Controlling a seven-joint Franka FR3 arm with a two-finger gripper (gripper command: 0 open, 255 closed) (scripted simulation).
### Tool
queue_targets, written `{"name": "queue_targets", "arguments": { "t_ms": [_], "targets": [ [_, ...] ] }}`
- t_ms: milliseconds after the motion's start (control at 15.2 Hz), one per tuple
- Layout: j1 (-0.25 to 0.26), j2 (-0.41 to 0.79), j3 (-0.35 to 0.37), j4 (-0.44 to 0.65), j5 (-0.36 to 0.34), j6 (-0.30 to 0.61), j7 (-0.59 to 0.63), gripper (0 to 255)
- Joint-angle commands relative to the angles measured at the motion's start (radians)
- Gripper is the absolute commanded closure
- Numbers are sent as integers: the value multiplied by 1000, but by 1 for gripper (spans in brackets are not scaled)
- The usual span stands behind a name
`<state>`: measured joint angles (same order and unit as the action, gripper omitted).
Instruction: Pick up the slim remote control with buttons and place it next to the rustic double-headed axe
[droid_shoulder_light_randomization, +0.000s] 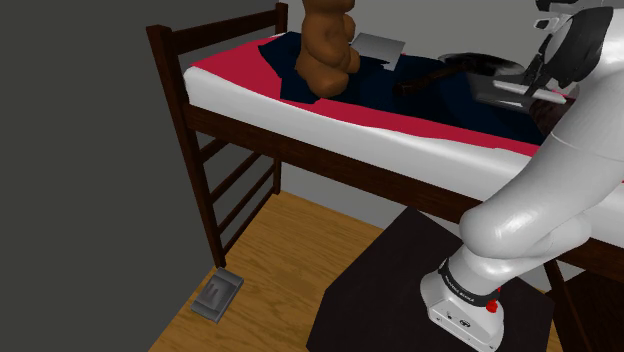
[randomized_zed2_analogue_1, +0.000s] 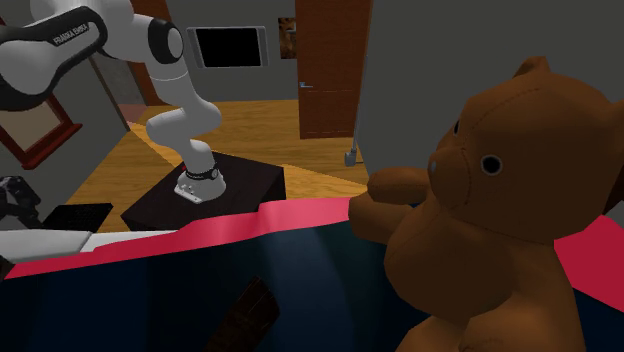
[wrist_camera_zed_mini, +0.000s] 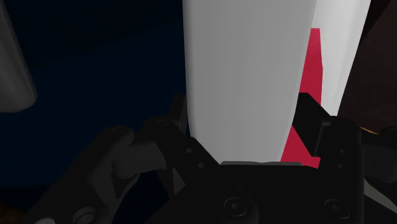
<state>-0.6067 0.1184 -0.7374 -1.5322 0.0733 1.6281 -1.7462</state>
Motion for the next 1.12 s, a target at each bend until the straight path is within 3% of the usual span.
{"name": "queue_targets", "arguments": {
  "t_ms": [0, 1056],
  "targets": [
    [2, -4, 1, -32, -2, 30, 1, 255],
    [13, -12, 7, -255, -5, 247, 3, 255]
  ]
}}
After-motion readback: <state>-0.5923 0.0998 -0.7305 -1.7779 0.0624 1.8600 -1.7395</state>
